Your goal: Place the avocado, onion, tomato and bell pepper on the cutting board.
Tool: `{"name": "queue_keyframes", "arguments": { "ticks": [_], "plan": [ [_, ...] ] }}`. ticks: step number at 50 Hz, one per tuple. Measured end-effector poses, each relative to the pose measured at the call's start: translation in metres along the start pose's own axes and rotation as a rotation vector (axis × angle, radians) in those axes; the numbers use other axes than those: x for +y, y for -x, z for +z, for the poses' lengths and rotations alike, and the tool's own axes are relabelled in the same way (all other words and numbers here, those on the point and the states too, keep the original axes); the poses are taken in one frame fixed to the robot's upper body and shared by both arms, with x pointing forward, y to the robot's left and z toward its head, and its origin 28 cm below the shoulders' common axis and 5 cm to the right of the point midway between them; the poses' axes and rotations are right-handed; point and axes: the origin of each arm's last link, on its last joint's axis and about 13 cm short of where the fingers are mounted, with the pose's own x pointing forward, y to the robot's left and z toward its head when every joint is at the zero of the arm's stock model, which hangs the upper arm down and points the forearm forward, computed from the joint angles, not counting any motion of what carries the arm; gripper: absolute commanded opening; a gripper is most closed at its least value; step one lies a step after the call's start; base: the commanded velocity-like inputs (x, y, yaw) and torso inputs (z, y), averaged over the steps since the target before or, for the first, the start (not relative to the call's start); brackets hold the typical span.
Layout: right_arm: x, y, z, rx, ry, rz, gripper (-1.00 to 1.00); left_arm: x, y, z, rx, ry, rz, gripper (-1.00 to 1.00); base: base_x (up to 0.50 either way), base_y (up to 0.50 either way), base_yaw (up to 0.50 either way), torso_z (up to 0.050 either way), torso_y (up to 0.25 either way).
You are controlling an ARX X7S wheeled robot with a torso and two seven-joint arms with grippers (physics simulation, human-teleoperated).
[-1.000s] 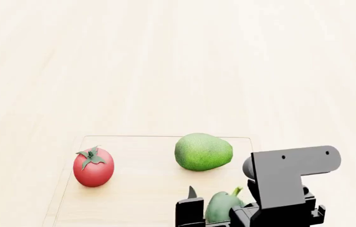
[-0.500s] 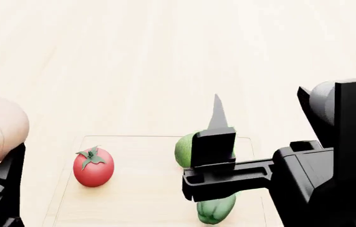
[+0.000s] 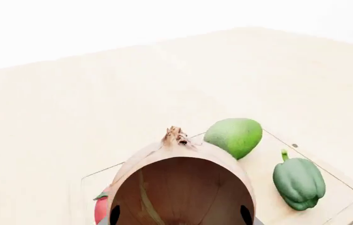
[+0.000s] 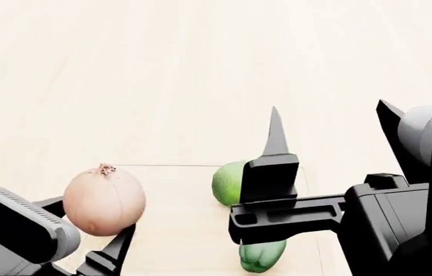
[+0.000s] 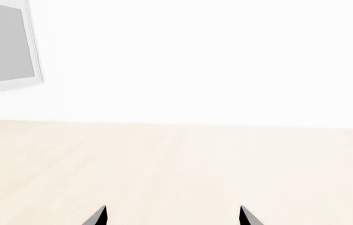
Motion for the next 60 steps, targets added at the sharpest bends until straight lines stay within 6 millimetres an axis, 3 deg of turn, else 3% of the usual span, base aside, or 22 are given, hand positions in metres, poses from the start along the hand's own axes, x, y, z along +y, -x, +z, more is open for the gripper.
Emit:
{"name": "queue_keyframes", "arguments": {
  "ticks": [13, 34, 55, 56, 60],
  "plan": [
    [0.001, 0.006, 0.001, 0.005, -0.002, 0.008, 1.00, -0.012, -0.012, -0.017, 0.075, -0.001, -0.108, -1.00, 0.00, 0.00, 0.00, 0.000, 0.000],
    [0.001, 0.008, 0.004, 0.004, -0.003, 0.006, 1.00, -0.018, -0.042, -0.022, 0.130, 0.027, -0.192, -1.00, 0.00, 0.00, 0.00, 0.000, 0.000],
    [0.001, 0.011, 0.003, 0.014, -0.009, 0.006, 1.00, -0.019, -0.053, -0.035, 0.204, 0.067, -0.204, -1.00, 0.00, 0.00, 0.00, 0.000, 0.000],
    [0.001, 0.011, 0.003, 0.014, -0.009, 0.006, 1.00, -0.020, -0.053, -0.036, 0.207, 0.068, -0.205, 1.00, 0.00, 0.00, 0.00, 0.000, 0.000],
    [0.001, 0.012, 0.003, 0.015, -0.010, 0.007, 1.00, -0.020, -0.053, -0.036, 0.215, 0.079, -0.208, 1.00, 0.00, 0.00, 0.00, 0.000, 0.000]
  ]
}}
